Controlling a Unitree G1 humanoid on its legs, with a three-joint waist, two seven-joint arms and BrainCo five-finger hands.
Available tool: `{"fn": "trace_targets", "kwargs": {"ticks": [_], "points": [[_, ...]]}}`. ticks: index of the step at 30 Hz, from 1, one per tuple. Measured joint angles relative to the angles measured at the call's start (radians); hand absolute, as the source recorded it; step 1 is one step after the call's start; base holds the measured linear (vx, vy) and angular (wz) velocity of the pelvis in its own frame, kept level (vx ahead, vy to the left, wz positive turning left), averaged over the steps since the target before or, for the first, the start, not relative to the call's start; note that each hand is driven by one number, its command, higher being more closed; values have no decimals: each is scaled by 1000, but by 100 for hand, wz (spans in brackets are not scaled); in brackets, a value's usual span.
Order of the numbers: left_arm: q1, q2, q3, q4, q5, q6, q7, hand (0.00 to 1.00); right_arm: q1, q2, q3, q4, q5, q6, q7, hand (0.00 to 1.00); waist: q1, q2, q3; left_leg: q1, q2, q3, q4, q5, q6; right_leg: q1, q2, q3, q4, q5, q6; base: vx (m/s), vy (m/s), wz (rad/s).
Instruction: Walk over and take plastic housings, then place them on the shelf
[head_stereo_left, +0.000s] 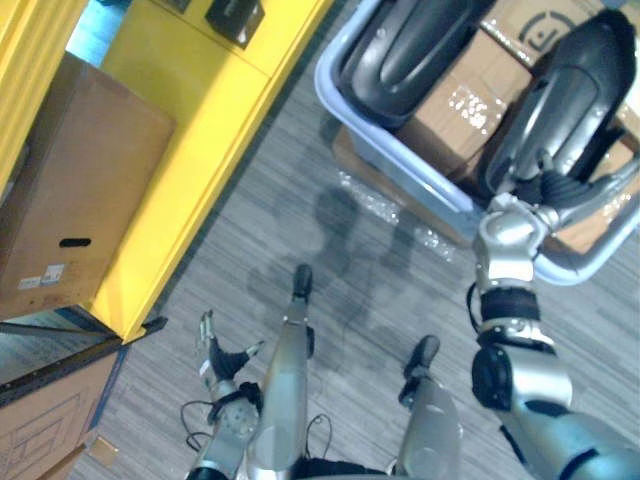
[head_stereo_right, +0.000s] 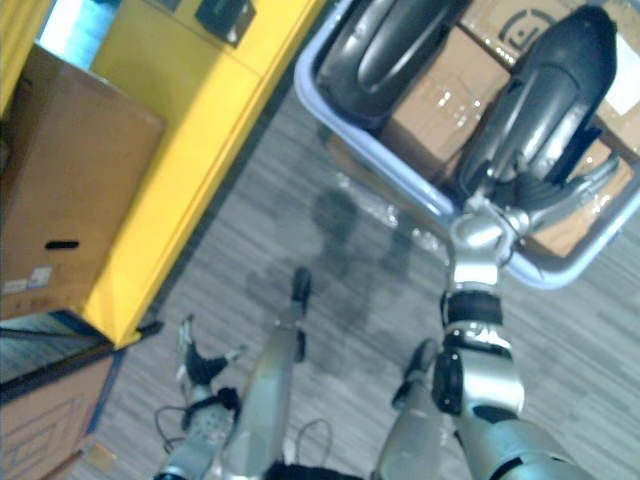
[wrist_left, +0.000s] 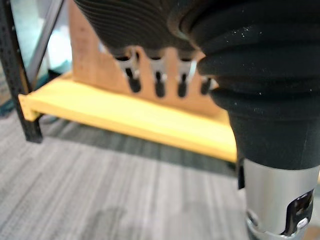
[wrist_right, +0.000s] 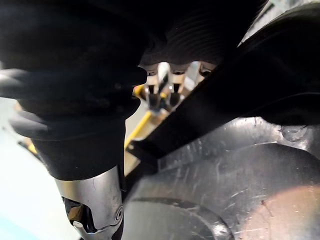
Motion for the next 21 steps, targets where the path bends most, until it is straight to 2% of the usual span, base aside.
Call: {"fn": "trace_targets", "kwargs": {"ticks": [6,12,15,21], "points": [[-44,2,-18,27,-31,1,-58,0,-123,-96,3,223,136,-30,76,0,0,3,-2,0,0,-19,-10,14,-1,9,8,-18,-8,6,-2,-31,15,6],[-61,0,-51,25,-39,1,-99,0,-156,-132,32,273,175,-54,87,0,1,9,-11,0,-2,-20,-36,29,0,10,10,-25,-28,20,-3,-7,3,2],[-67,-6,-66,19,-39,0,-106,0,-155,-130,31,243,173,-54,87,0,0,10,-11,0,-2,-19,-36,30,0,10,10,-25,-30,20,-3,0,0,0],[-67,-19,-63,17,-61,0,-105,0,-121,-97,44,-7,79,-36,97,0,-1,11,-12,0,-1,-13,-38,30,0,11,9,-24,-41,22,-2,0,0,0]]}}
